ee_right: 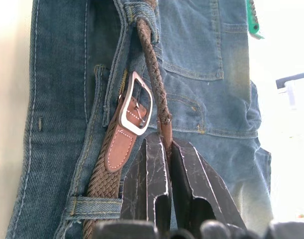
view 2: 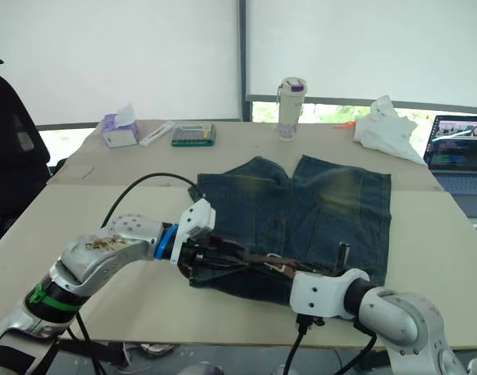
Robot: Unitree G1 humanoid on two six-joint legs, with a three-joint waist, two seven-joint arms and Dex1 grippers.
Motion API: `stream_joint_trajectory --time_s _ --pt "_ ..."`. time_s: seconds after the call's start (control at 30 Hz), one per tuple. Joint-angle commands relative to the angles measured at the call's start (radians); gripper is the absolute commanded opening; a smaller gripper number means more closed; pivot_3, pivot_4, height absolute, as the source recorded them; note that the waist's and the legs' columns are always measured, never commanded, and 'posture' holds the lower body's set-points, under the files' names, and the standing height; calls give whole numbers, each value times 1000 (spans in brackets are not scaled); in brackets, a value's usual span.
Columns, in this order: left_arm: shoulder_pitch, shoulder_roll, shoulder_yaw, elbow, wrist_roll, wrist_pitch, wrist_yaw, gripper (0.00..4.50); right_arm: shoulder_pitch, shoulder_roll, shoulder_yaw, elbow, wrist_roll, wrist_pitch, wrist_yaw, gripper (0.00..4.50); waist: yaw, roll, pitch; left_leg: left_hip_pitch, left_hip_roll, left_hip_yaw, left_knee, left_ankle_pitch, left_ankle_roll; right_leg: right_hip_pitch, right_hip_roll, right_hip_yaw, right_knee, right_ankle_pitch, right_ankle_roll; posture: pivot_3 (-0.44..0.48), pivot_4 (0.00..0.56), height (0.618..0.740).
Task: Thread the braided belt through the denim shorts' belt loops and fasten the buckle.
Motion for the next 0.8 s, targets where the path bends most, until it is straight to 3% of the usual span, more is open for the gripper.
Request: stream_joint_trajectory --time_s 0.03,0.23,0.43,0.73,0.8 --pt "-37 -37 -33 71 145 -215 -82 2796 -62 6 21 -59 30 98 18 0 -2 0 0 0 0 0 0 0 0 0 0 0 0 0 0 0 150 740" --pt "-62 -136 -71 245 337 -488 -110 2796 -153 11 73 -67 56 197 22 0 -5 0 0 1 1 0 1 0 0 0 2 0 2 0 1 0 150 740" --pt "-73 -221 -57 346 424 -594 -102 2796 -196 9 123 -94 73 265 15 0 -5 0 0 -1 1 -1 9 -2 5 0 3 -1 8 0 2 0 150 740" --pt "-69 -238 -36 387 472 -641 -107 24 -204 -9 123 -106 90 301 -7 0 -8 0 0 1 1 -1 11 -3 5 0 3 0 13 -1 4 0 150 740" --pt "-64 -241 -31 388 464 -630 -109 24 -213 -9 122 -104 95 303 -13 0 -7 0 0 1 0 -1 11 -3 5 0 3 0 13 -1 4 0 150 740"
